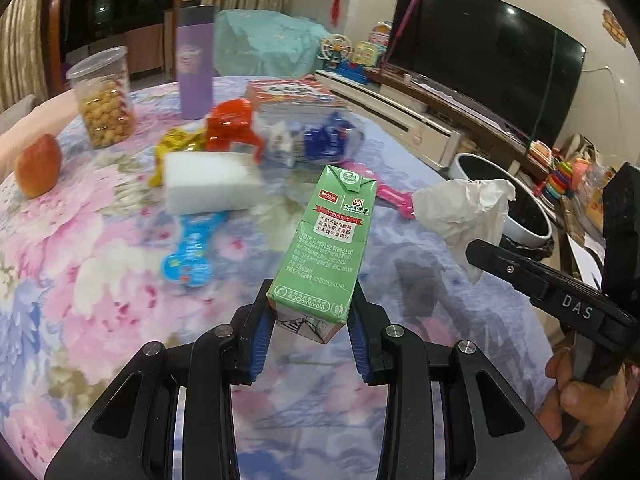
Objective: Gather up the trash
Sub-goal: 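Carry the juice box and tissue with both tools over the trash bin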
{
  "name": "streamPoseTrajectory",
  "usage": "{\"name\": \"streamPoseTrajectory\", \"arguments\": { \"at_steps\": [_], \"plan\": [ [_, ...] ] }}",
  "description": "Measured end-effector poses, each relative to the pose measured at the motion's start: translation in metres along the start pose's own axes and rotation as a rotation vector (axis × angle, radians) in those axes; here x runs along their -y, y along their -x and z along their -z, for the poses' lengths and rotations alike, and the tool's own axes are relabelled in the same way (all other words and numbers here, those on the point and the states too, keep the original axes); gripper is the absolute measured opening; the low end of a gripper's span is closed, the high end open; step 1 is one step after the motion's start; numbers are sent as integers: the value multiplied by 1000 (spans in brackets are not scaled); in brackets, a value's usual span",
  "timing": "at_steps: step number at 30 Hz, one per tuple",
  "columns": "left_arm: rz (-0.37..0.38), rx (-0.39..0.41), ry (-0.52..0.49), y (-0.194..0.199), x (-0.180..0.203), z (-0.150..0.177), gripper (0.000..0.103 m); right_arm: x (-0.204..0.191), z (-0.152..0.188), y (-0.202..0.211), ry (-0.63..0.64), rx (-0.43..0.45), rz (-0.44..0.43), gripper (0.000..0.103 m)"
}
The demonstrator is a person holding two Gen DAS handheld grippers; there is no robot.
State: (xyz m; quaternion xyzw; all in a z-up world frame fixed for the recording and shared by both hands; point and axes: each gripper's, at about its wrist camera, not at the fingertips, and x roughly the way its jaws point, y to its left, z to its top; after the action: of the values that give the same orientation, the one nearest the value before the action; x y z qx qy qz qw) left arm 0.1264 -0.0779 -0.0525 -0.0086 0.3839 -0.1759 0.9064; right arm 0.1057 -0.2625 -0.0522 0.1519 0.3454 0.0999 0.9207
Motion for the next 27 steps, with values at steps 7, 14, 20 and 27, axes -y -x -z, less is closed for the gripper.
{"name": "streamPoseTrajectory", "arguments": {
  "at_steps": [7, 14, 20, 27],
  "plan": [
    [61, -8, -41, -12, 37, -12, 33, 28, 1, 21, -31, 23, 42, 26],
    [100, -12, -87, -20, 70, -21, 33, 52, -3, 39, -54, 50, 76, 26],
    [116, -13, -112, -27, 88, -29, 33, 68, -6, 47, -74, 64, 94, 26],
    [136, -17, -147, -36, 112, -42, 33, 83, -10, 60, -96, 83, 112, 26]
  ]
}}
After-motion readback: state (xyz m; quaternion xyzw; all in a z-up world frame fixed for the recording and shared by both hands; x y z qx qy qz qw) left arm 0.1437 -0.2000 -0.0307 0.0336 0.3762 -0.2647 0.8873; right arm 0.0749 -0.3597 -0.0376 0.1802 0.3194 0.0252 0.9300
